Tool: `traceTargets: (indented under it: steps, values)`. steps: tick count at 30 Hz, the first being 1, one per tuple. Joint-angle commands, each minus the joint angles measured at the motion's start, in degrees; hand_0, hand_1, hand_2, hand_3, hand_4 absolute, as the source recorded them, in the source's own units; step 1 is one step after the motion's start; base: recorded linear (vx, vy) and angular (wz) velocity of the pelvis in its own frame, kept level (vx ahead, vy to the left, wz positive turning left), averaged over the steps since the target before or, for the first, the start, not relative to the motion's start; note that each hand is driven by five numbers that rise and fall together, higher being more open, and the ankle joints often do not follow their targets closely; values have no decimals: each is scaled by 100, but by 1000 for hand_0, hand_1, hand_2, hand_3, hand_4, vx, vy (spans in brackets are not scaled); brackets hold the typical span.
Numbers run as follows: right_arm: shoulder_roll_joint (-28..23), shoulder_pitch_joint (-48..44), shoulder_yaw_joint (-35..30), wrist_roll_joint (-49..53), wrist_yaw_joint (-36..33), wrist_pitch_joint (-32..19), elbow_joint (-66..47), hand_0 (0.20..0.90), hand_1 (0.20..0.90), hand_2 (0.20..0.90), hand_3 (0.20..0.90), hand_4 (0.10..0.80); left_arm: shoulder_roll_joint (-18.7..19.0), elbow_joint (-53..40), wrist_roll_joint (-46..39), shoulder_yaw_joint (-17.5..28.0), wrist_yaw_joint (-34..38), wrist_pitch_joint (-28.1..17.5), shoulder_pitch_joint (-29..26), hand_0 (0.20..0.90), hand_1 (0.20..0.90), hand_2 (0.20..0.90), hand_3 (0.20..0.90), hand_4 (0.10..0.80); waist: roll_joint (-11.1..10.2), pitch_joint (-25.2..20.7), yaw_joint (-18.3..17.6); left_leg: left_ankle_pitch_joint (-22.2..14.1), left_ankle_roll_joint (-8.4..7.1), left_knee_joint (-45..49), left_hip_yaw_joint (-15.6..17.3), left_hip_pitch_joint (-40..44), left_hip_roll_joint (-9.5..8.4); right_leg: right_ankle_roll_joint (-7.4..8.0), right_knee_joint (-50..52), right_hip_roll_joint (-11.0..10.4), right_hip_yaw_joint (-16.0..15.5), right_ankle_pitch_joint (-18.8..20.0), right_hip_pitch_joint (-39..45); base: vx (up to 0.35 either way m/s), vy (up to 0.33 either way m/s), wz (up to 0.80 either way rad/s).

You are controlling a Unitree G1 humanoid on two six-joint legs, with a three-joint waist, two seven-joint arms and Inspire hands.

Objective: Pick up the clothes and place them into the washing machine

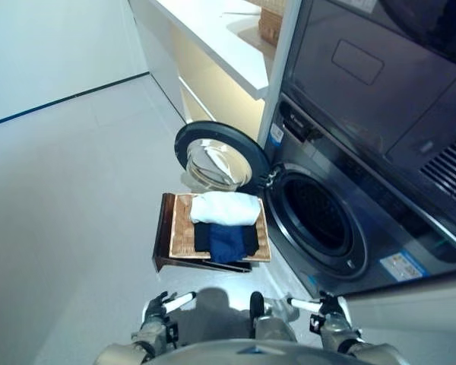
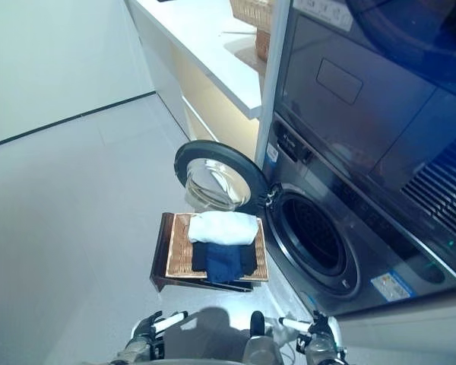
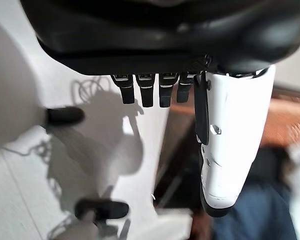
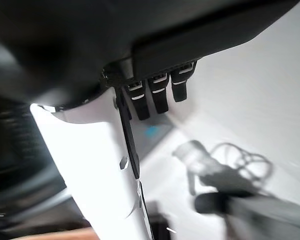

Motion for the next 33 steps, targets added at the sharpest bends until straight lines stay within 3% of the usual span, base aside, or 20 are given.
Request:
traceTargets:
  steps: [1,9,14,17,19,20,21,22,23,24,27,28,33]
  values:
    - [112,-340,78,-153,-144,-139,204,900,900,900,900,800,398,51,97,52,93,-192,-210,900,900,900,900,800,-115,64,-60,-293,389,-226,-115,-119,-450,695,264,-315,340,-92,-252,24,20,-8]
    - [115,-371,72,-184,-126,-146,178,900,900,900,900,800,461,129,182,153,94,-178,-91,900,900,900,900,800,133,148,-29,-248,367,-409,28,-95,-464,703,589,-361,305,-180,-618,16,-8,-2]
    - [-5,-381,397,-750,-227,-123,84,900,900,900,900,800,517,91,174,205,121,-203,-90,900,900,900,900,800,225,247,-124,-189,179,153,10,-186,-219,469,984,-202,304,-659,-621,68,-171,-5]
    - [-64,-576,829,-1334,-214,-70,5,900,900,900,900,800,527,19,23,313,151,-270,-142,900,900,900,900,800,79,384,-33,352,-9,1426,-180,-670,-154,226,956,-47,357,-823,-335,46,-263,13]
    - [-100,-643,1079,-1593,-198,-66,-56,900,900,900,900,800,508,-25,-88,323,127,-295,-150,900,900,900,900,800,-108,508,117,519,25,2374,-359,-1218,-324,105,887,-54,392,-847,-122,57,-298,16]
    - [-103,-714,989,-1438,-251,-116,-52,900,900,900,900,800,433,-36,-205,320,132,-302,-191,900,900,900,900,800,-236,576,189,385,86,2462,-359,-1641,-467,113,825,-101,385,-895,8,53,-202,7]
    - [-103,-714,988,-1438,-251,-117,-51,900,900,900,900,800,432,-37,-205,318,132,-302,-191,900,900,900,900,800,-231,583,192,372,86,2476,-359,-1638,-462,113,828,-97,385,-900,15,92,-125,-5]
    - [-82,-723,954,-1377,-290,-121,-39,900,900,900,900,800,413,-34,-220,305,137,-298,-168,900,900,900,900,800,-248,585,225,255,138,2232,-318,-1738,-504,123,819,-79,412,-921,58,160,10,-10]
    - [-91,-780,1088,-1497,-400,-135,-64,900,900,900,900,800,379,-51,-232,266,202,-314,-107,900,900,900,900,800,-235,547,295,274,185,1389,-309,-1813,-434,203,819,-17,475,-960,99,161,9,-12]
    - [-92,-778,1089,-1498,-401,-135,-64,900,900,900,900,800,378,-53,-232,265,203,-313,-104,900,900,900,900,800,-240,560,302,282,185,1364,-301,-1780,-438,204,820,-20,482,-965,117,159,47,-33]
    - [-179,-923,1341,-1895,-549,-86,-80,900,900,900,900,800,369,-68,-195,210,306,-351,-98,900,900,900,900,800,-73,595,400,764,148,346,-498,-1729,-279,245,897,188,641,-1072,190,97,86,-83]
    - [-221,-1071,1497,-2097,-546,-70,-87,900,900,900,900,800,383,-86,-157,206,303,-362,-117,900,900,900,900,800,-40,589,409,668,186,343,-524,-1649,-312,239,949,232,713,-1099,175,65,71,-72]
    - [-149,-1377,1685,-2593,-541,115,160,900,900,900,900,800,482,-112,-61,201,301,-381,-243,900,900,900,900,800,38,457,454,636,256,-91,-207,-1318,-390,369,671,71,727,-968,257,85,159,-22]
